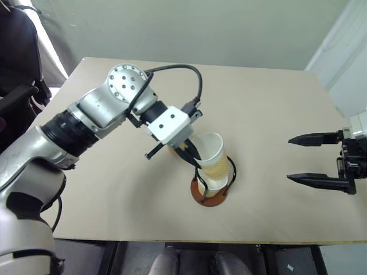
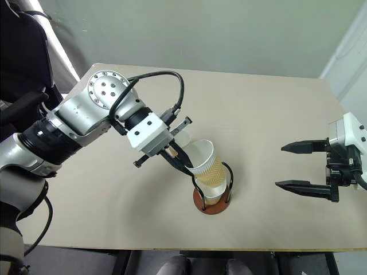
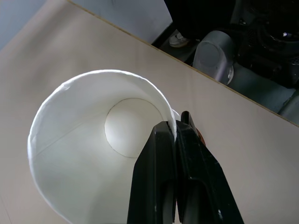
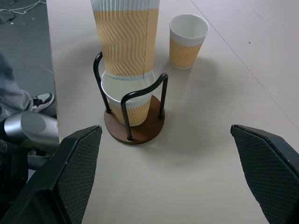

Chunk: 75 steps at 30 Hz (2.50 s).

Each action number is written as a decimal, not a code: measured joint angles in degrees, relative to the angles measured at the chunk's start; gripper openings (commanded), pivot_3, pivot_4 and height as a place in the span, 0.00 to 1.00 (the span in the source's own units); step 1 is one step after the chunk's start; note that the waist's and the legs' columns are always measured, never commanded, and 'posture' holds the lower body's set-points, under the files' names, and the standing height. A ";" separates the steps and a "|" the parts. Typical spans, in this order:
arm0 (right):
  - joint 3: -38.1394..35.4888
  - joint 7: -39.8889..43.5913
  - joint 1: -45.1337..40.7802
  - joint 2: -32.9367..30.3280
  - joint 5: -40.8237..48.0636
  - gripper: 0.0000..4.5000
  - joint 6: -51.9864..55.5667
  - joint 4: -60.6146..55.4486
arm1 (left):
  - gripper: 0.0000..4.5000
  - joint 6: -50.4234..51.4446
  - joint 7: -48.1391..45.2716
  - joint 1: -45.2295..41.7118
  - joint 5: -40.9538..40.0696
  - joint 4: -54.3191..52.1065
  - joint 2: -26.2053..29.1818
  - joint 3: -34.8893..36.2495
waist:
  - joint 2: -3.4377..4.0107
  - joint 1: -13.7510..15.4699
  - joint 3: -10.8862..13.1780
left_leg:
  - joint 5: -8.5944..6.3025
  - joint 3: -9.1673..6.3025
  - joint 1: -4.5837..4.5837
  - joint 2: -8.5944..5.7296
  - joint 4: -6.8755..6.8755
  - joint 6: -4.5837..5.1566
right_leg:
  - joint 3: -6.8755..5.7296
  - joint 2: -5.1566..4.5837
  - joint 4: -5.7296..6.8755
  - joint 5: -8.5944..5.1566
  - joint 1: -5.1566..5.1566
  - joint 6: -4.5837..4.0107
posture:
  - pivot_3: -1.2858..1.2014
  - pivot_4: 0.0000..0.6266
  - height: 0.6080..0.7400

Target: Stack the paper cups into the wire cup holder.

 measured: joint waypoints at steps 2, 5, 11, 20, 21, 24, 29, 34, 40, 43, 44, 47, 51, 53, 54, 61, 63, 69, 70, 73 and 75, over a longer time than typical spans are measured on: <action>-0.01 -0.05 0.25 0.00 0.00 1.00 0.00 -0.02 | 0.01 -0.06 0.00 -0.02 0.15 0.00 -0.11 -0.28 | 0.00 0.01 0.00 | 0.00 0.00 0.00 0.00 0.00 0.00 | 0.00 0.00 0.00 0.00 0.01 0.01 | 0.52 0.24 1.00; -0.02 -0.46 0.37 0.00 0.01 1.00 0.00 -0.06 | 0.01 -0.45 -0.01 -0.15 0.76 0.02 -0.38 -1.06 | 0.00 0.01 0.00 | 0.00 0.01 0.00 0.00 0.01 0.00 | 0.00 0.00 0.00 0.00 0.01 0.01 | 0.52 0.24 1.00; -0.02 -1.21 0.38 0.00 0.06 1.00 0.00 -0.10 | 0.37 -1.04 -0.02 -0.51 1.51 0.03 -0.57 -1.56 | 0.00 0.01 0.00 | 0.00 0.01 0.00 -0.01 0.01 0.00 | 0.00 0.00 0.01 0.00 0.01 0.01 | 0.52 0.24 1.00; -0.15 -2.11 0.65 0.01 0.14 1.00 0.00 -0.62 | 0.99 -2.30 -0.04 -0.51 3.62 1.53 -2.63 -1.79 | 0.00 0.04 0.00 | 0.00 0.02 -0.01 -0.01 0.04 0.00 | 0.00 -0.01 0.01 0.00 0.01 0.02 | 0.52 0.24 1.00; -0.16 -2.17 0.67 0.01 0.14 1.00 0.00 -0.66 | 0.99 -2.31 -0.05 -0.51 4.05 2.40 -3.23 -1.52 | 0.00 0.04 0.00 | 0.00 0.02 -0.01 -0.01 0.05 0.00 | 0.00 -0.01 0.01 -0.01 0.02 0.02 | 0.52 0.24 1.00; -0.20 -2.21 0.71 0.01 0.13 1.00 -0.04 -0.85 | 0.99 -1.80 -0.11 -0.53 6.59 7.72 -6.18 2.00 | 0.00 0.16 0.00 | 0.00 0.02 -0.04 -0.01 0.09 0.00 | -0.01 0.00 0.03 -0.02 0.00 0.04 | 0.52 0.24 1.00; -0.14 -2.14 0.51 0.01 0.07 1.00 -0.56 -0.66 | 0.99 -2.16 0.53 -1.20 17.34 26.02 -8.85 11.29 | 0.06 0.07 -0.03 | -0.01 0.07 0.00 -0.02 0.11 0.02 | 0.07 -0.01 0.02 -0.05 -0.07 0.10 | 0.52 0.24 1.00; 1.32 -1.86 -0.57 -0.01 -0.07 1.00 -1.77 1.24 | 0.99 -4.87 0.33 3.06 28.91 40.19 -8.26 15.61 | 0.08 -0.16 -0.04 | -0.02 0.09 -0.14 -0.04 0.15 0.04 | 0.11 -0.01 0.11 -0.08 -0.22 0.17 | 0.52 0.24 1.00; 3.28 -1.53 -2.14 -0.48 -0.08 1.00 -2.71 1.76 | 0.99 -5.69 0.11 3.66 33.37 41.63 -11.64 20.55 | 0.07 1.80 -0.04 | -0.08 0.00 -0.78 -0.13 0.85 0.13 | 0.01 -0.12 0.20 -0.03 -0.46 0.36 | 0.52 0.24 1.00; 3.28 -1.39 -2.09 -0.62 -0.08 1.00 -2.79 2.03 | 0.99 -5.69 0.04 4.80 34.89 42.38 -13.60 22.46 | 0.07 1.89 -0.04 | -0.09 0.05 -0.78 -0.17 0.89 0.16 | 0.01 -0.17 0.21 -0.04 -0.43 0.43 | 0.52 0.24 1.00; 3.27 -1.42 -1.86 -0.69 -0.10 1.00 -2.79 1.99 | 0.99 -5.69 0.02 5.29 35.68 42.54 -14.26 22.89 | 0.07 1.89 -0.04 | -0.09 0.07 -0.78 -0.17 0.90 0.16 | 0.02 -0.17 0.22 -0.03 -0.44 0.44 | 0.52 0.24 1.00; 3.23 -2.04 -1.02 -0.75 -0.77 1.00 -2.72 1.76 | 0.99 -5.72 0.00 5.83 37.01 42.88 -15.69 23.42 | 0.07 1.90 -0.04 | -0.09 0.10 -0.77 -0.17 0.93 0.16 | 0.03 -0.17 0.29 -0.03 -0.45 0.45 | 0.52 0.24 1.00; 2.72 -2.30 0.57 -0.80 -1.17 1.00 -2.18 1.26 | 0.99 -6.04 -0.01 5.86 38.84 43.99 -16.90 24.77 | 0.07 1.89 -0.04 | -0.10 0.14 -0.74 -0.17 0.97 0.17 | 0.05 -0.18 0.32 -0.04 -0.46 0.47 | 0.52 0.24 1.00; 2.17 -2.34 0.99 -0.81 -1.15 1.00 -1.65 0.75 | 0.96 -6.77 0.03 5.86 40.30 45.53 -18.11 25.23 | 0.07 1.90 -0.04 | -0.10 0.14 -0.75 -0.17 1.00 0.19 | 0.06 -0.18 0.32 -0.04 -0.46 0.48 | 0.52 0.24 1.00; 1.83 -2.39 1.27 -0.81 -1.15 1.00 -1.53 0.51 | 0.92 -7.10 0.16 5.83 40.98 46.14 -18.63 25.26 | 0.07 1.90 -0.04 | -0.11 0.14 -0.75 -0.17 1.01 0.19 | 0.06 -0.18 0.32 -0.04 -0.46 0.49 | 0.52 0.24 1.00; -2.04 -2.55 3.33 -0.81 -1.10 1.00 -0.16 -0.08 | 0.38 -9.38 0.77 5.61 44.58 50.06 -21.00 26.43 | 0.07 1.90 -0.04 | -0.12 0.21 -0.74 -0.18 1.02 0.21 | 0.09 -0.18 0.34 -0.04 -0.48 0.51 | 0.52 0.24 1.00; -2.74 -2.51 3.49 -0.82 -1.10 1.00 -0.01 -0.08 | 0.21 -9.70 0.73 5.49 44.97 50.54 -21.21 27.00 | 0.06 1.90 -0.04 | -0.12 0.23 -0.74 -0.18 1.03 0.21 | 0.10 -0.18 0.34 -0.04 -0.48 0.52 | 0.52 0.24 1.00; -2.80 -2.30 3.83 -0.83 -1.10 1.00 0.00 0.02 | 0.01 -10.07 0.23 5.26 44.73 51.33 -21.41 28.38 | 0.07 1.90 -0.04 | -0.12 0.25 -0.74 -0.18 1.05 0.21 | 0.10 -0.18 0.34 -0.05 -0.48 0.54 | 0.52 0.24 1.00; -2.80 -2.18 3.82 -0.85 -1.09 1.00 0.00 0.04 | 0.01 -9.87 0.15 5.16 43.81 51.20 -21.37 28.38 | 0.06 1.90 -0.04 | -0.12 0.26 -0.74 -0.18 1.06 0.21 | 0.10 -0.18 0.36 -0.05 -0.48 0.55 | 0.52 0.24 1.00; -2.83 -1.59 3.75 -0.92 -0.82 1.00 -0.03 0.04 | 0.01 -7.82 -0.06 4.40 37.31 47.16 -19.67 26.45 | 0.02 1.89 -0.01 | -0.12 0.29 -0.76 -0.18 1.08 0.21 | 0.11 -0.18 0.56 -0.06 -0.50 0.56 | 0.52 0.24 1.00; -3.53 -0.81 3.12 -0.90 1.06 1.00 0.33 0.03 | 0.01 -4.95 -0.16 3.08 29.11 39.60 -15.60 22.81 | 0.02 1.85 -0.01 | -0.12 0.40 -0.79 -0.19 1.06 0.22 | 0.16 -0.17 0.60 -0.08 -0.57 0.59 | 0.52 0.24 1.00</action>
